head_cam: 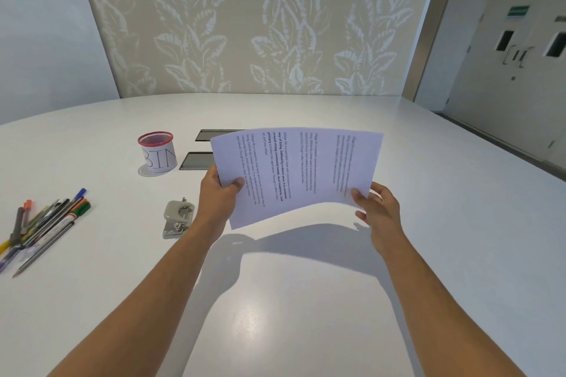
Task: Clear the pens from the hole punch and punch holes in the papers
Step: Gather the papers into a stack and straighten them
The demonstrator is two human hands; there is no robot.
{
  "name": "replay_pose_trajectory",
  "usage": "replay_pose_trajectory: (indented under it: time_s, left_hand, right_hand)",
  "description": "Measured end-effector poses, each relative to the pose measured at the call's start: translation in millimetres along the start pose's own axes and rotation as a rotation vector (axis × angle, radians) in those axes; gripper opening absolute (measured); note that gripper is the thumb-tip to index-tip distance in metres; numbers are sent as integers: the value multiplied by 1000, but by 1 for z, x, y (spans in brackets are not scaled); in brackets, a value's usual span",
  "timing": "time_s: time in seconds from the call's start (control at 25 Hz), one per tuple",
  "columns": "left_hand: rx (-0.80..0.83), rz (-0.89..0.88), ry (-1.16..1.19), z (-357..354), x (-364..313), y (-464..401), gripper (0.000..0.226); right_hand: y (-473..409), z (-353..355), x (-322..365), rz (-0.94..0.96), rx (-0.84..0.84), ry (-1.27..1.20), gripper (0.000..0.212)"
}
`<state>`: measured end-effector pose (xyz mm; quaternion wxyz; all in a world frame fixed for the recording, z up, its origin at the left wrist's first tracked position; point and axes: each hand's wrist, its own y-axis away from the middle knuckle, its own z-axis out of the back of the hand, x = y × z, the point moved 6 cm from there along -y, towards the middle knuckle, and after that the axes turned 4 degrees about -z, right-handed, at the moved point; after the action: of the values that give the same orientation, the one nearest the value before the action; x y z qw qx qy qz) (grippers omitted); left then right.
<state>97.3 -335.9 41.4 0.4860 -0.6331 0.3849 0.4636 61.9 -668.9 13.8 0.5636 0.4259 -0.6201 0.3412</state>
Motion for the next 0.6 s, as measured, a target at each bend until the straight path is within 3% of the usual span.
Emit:
replay_pose_trajectory:
  time_s: [0.08, 0.16, 0.28, 0.36, 0.44, 0.6]
  left_hand:
    - [-8, 49, 109, -3, 4, 0, 33]
    - [7, 75, 194, -11, 7, 3, 33]
    - [52, 92, 308, -23, 5, 11, 34]
    - [85, 109, 366, -29, 6, 19, 35]
    - [118, 120, 401, -33, 9, 26, 40]
    - [218, 149, 418, -39, 15, 40, 43]
  right_hand:
    - [4, -3, -11, -137, 0, -179, 50]
    - [12, -19, -18, -231, 83, -344, 39]
    - [27, -52, -14, -222, 254, -495, 21]
    - [32, -64, -5, -161, 301, -570, 34]
    - [31, -70, 3, -102, 272, -601, 43]
    - [28, -66, 10, -59, 144, -495, 36]
